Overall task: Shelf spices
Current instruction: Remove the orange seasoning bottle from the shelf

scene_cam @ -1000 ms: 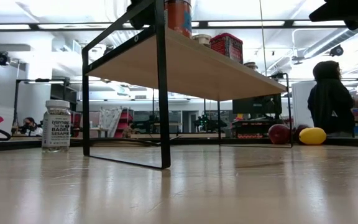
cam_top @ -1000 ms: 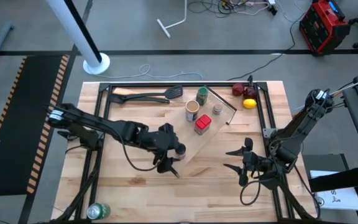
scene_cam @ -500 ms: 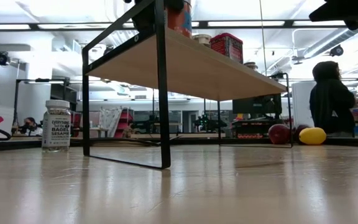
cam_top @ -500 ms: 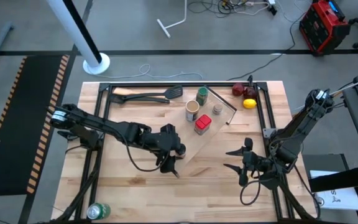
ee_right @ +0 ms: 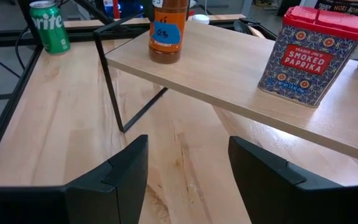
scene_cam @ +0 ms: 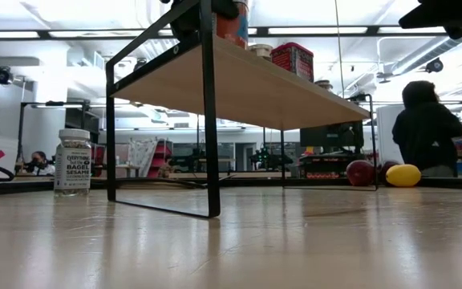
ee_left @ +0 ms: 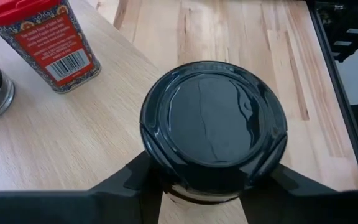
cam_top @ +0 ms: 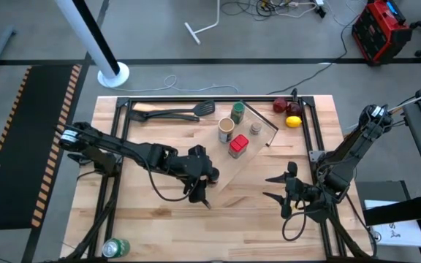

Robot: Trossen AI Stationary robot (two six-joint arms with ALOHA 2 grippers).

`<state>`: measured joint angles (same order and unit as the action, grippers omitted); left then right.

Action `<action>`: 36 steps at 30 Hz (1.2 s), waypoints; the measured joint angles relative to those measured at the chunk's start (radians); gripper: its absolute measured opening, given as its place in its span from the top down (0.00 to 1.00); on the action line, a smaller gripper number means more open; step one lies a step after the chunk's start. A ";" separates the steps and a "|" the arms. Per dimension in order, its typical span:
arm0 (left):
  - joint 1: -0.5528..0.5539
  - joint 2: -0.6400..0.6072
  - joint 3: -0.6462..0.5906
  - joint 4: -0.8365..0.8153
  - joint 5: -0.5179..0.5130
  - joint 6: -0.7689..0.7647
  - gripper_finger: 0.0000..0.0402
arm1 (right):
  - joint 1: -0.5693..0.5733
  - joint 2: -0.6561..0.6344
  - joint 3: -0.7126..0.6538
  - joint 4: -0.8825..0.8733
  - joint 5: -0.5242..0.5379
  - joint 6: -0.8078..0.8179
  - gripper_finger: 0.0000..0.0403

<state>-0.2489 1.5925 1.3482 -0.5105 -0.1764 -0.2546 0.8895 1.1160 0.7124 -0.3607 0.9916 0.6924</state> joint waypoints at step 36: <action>-0.387 -0.037 0.151 -0.726 -0.233 -0.515 0.62 | 0.000 0.000 -0.012 0.003 0.000 0.013 0.51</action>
<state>-0.6364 1.5550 1.4996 -1.2366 -0.4095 -0.7701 0.8894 1.1160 0.7006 -0.3580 0.9913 0.7052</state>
